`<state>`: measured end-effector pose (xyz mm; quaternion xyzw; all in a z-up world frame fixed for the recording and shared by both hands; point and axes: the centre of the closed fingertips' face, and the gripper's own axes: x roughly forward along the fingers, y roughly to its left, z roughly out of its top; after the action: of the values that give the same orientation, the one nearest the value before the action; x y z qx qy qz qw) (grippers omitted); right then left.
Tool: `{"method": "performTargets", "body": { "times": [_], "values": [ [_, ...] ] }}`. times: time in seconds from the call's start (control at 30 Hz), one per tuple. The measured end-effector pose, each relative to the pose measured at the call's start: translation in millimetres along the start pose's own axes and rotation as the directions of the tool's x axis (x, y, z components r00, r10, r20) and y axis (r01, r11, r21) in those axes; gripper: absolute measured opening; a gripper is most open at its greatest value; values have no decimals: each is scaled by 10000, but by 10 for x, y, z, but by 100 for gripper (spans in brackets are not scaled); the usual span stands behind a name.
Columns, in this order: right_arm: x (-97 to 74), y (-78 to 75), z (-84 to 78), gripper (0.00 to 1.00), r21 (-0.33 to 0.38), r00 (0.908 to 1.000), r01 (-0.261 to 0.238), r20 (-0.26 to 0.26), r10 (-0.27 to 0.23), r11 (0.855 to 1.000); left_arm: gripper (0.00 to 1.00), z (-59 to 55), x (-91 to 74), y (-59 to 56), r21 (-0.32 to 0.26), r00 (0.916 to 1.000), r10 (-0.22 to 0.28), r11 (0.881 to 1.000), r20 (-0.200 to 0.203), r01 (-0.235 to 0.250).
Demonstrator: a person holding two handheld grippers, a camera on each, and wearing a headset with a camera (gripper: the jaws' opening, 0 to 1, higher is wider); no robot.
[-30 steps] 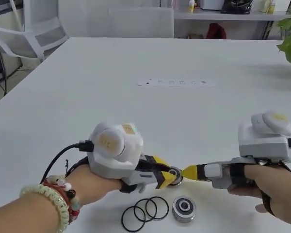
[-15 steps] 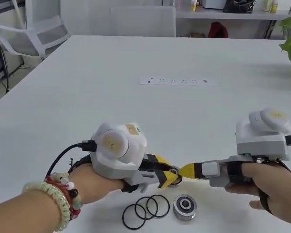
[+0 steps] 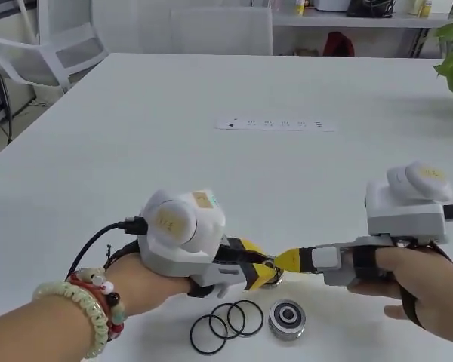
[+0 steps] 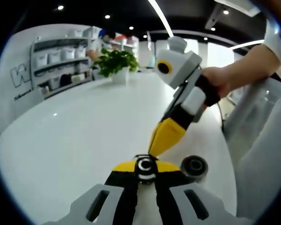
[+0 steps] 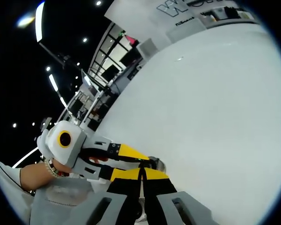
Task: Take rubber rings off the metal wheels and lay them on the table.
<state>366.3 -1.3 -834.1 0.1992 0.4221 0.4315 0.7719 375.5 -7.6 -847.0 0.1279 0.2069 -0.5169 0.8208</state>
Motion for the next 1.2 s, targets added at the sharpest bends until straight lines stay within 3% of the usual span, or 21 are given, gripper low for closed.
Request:
{"method": "performTargets", "body": {
  "times": [0.17,0.23,0.27,0.3,0.63,0.97,1.1,1.2],
  "values": [
    [-3,87,16,0,-37,9990,-441,73,442,9990,14,-1,-2,7,-1,10000,7,10000,17,-7],
    [1,246,117,0,201,9910,-1214,588,1200,9924,13,-1,-5,10,2,10000,15,10000,25,-15],
    [-11,182,74,0,136,9968,-768,216,765,9970,13,-2,-4,14,-15,10000,34,10000,24,-34],
    [7,152,84,0,-246,9983,-533,232,539,9983,13,-1,-4,14,-18,10000,32,10000,31,-32],
    [-30,-18,100,0,462,9987,-32,512,8,9989,14,11,11,13,-110,9999,129,9999,25,-128],
    [-31,-136,20,0,432,9982,559,172,-567,9975,15,23,13,6,-131,9993,32,9999,-371,-37],
    [-34,-151,9,0,388,9978,636,133,-642,9972,18,82,-13,-18,125,9994,-45,9999,-329,49],
    [-40,-152,20,0,438,9978,620,192,-629,9971,20,204,-47,-1,152,10000,-22,9999,-18,22]
  ]
}}
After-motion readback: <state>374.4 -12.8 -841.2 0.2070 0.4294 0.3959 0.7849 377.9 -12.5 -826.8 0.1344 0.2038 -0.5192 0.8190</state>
